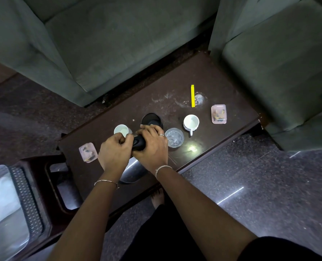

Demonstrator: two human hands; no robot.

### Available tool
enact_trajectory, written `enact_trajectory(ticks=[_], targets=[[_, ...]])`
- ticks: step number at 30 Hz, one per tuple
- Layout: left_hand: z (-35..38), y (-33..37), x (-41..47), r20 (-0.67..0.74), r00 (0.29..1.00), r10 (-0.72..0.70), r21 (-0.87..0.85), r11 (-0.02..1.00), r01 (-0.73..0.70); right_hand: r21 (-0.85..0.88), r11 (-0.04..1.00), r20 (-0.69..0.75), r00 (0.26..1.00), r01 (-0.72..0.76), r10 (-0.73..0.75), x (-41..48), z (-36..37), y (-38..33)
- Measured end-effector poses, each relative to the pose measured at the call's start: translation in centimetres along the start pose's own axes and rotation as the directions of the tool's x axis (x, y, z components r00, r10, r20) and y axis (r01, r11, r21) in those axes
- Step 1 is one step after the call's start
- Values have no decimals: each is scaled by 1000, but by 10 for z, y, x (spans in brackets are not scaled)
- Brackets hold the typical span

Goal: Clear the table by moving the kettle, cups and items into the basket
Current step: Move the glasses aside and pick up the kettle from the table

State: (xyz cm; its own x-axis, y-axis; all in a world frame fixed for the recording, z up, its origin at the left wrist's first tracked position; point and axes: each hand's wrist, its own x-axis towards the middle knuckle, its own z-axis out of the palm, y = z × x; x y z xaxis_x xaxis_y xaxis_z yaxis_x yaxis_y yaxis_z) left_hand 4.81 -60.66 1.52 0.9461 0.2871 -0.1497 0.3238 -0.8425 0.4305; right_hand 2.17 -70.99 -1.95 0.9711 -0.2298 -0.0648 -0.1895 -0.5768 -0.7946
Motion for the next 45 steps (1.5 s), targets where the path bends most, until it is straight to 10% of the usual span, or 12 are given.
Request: enact_trajectory(ticks=[30, 45], targets=[[-50, -45, -23, 2, 966, -260, -598, 774, 209, -288, 902, 84, 947, 321, -310, -24, -13, -74], [-180, -160, -47, -173, 814, -555, -881, 456, 124, -163, 576, 291, 597, 801, -748, -74, 51, -221]])
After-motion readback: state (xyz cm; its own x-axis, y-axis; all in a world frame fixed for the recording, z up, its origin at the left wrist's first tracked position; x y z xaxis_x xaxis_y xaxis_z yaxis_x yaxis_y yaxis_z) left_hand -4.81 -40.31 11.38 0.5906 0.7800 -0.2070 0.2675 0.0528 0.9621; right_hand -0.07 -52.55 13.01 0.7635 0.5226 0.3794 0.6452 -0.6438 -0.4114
